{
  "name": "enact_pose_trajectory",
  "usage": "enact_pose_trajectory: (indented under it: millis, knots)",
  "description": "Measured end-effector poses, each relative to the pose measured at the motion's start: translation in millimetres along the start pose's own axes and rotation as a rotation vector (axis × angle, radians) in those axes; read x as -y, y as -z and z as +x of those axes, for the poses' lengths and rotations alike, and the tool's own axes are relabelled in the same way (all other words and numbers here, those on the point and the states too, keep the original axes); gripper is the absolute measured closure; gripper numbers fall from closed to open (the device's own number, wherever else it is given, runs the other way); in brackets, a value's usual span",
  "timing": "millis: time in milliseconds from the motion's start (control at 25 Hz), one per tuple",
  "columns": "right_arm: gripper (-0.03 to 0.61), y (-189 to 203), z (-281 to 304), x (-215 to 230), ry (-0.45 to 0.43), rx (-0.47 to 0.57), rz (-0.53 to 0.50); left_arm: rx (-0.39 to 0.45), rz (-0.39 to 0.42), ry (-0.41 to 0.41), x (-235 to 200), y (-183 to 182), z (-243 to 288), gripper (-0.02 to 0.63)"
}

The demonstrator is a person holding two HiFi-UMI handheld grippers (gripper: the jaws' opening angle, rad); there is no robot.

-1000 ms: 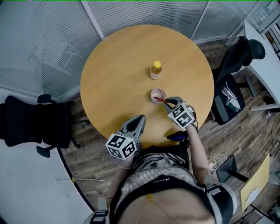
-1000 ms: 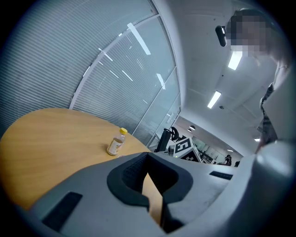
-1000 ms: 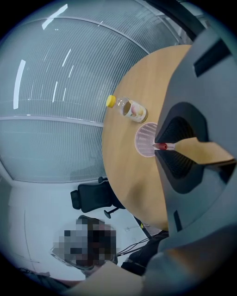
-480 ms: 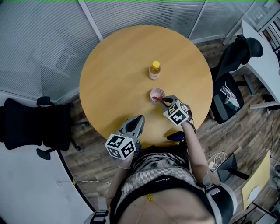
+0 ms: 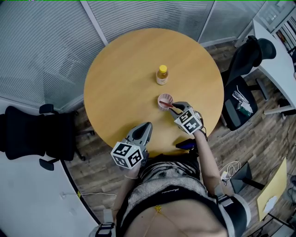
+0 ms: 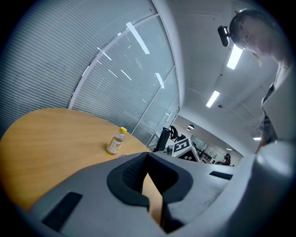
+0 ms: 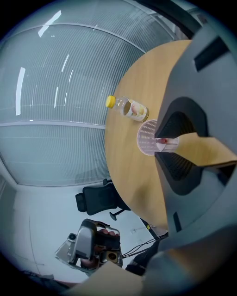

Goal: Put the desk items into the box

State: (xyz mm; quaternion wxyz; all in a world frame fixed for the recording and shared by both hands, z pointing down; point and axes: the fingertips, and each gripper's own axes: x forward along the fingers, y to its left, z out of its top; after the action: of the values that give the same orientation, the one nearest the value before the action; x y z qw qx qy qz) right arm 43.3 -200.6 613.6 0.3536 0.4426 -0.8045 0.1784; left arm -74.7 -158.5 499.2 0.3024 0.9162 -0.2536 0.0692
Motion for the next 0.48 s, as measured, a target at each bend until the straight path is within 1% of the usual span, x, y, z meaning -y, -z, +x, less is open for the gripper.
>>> enact_pose_trajectory:
  millis: [120,320,480]
  knots:
    - [0.475,0,-10,1,0.011,0.015,0.017,0.001,0.001,0.0,0,-1,0,0.612]
    - [0.449,10,-26,6,0.062,0.03,0.055,-0.009,0.011,0.008,2,1,0,0.612]
    - [0.446,20,-37,4,0.077,0.024,0.082,-0.022,0.016,0.021,6,4,3,0.612]
